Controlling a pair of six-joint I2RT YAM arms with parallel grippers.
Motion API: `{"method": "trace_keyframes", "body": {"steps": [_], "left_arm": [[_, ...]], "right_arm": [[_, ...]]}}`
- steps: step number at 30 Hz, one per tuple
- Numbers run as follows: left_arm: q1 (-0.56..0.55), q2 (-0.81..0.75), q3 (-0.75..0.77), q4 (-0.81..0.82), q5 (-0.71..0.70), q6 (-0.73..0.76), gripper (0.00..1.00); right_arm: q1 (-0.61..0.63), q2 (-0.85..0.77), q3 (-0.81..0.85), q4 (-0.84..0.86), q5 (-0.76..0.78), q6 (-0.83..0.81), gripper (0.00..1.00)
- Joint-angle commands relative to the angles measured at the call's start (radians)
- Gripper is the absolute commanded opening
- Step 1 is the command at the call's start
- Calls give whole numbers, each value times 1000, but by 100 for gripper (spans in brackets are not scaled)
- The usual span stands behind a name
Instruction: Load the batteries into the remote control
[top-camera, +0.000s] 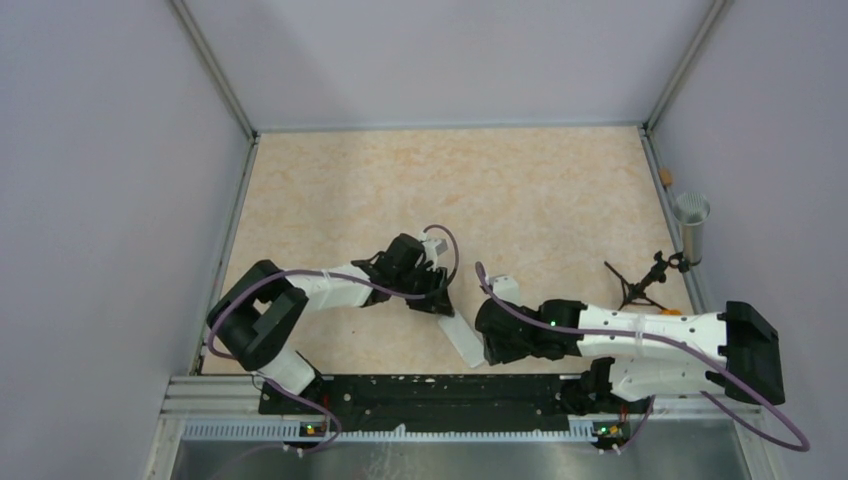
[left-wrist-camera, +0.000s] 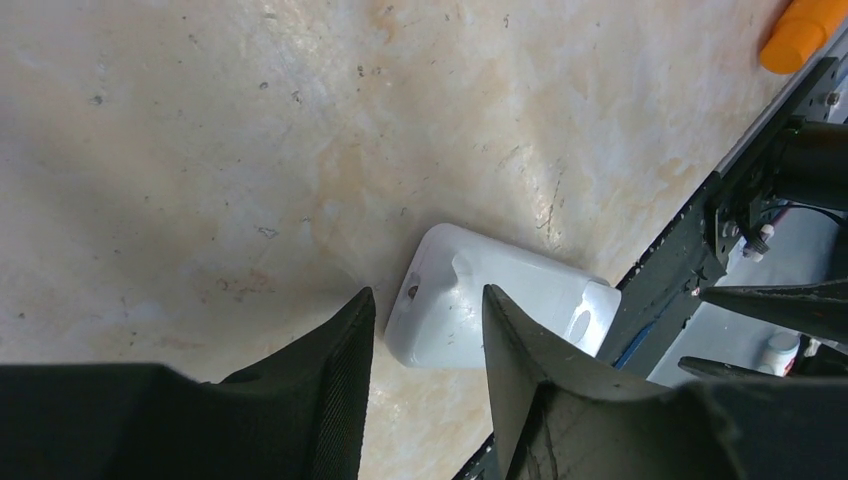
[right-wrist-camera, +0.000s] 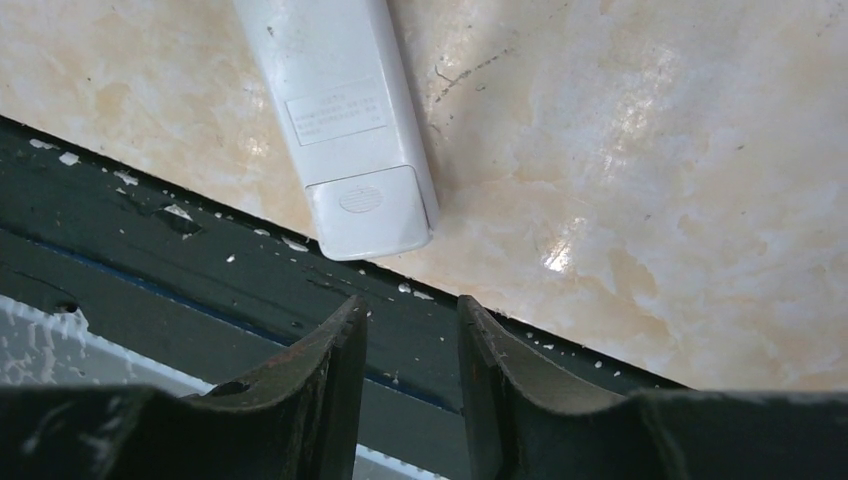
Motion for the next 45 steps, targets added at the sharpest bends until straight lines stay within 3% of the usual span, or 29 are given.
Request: {"method": "trace_keyframes", "body": {"steps": [1, 15, 27, 45], "left_arm": [[2, 24, -29, 90, 58, 5, 44], [-11, -45, -231, 161, 82, -56, 36], [-24, -200, -392, 149, 9, -159, 31], [-46, -267, -401, 51, -7, -190, 35]], "right_arm": [[-8, -23, -9, 13, 19, 16, 38], [-8, -18, -34, 36, 6, 22, 38], [-9, 34, -53, 63, 15, 80, 40], [-40, 93, -38, 90, 89, 142, 36]]}}
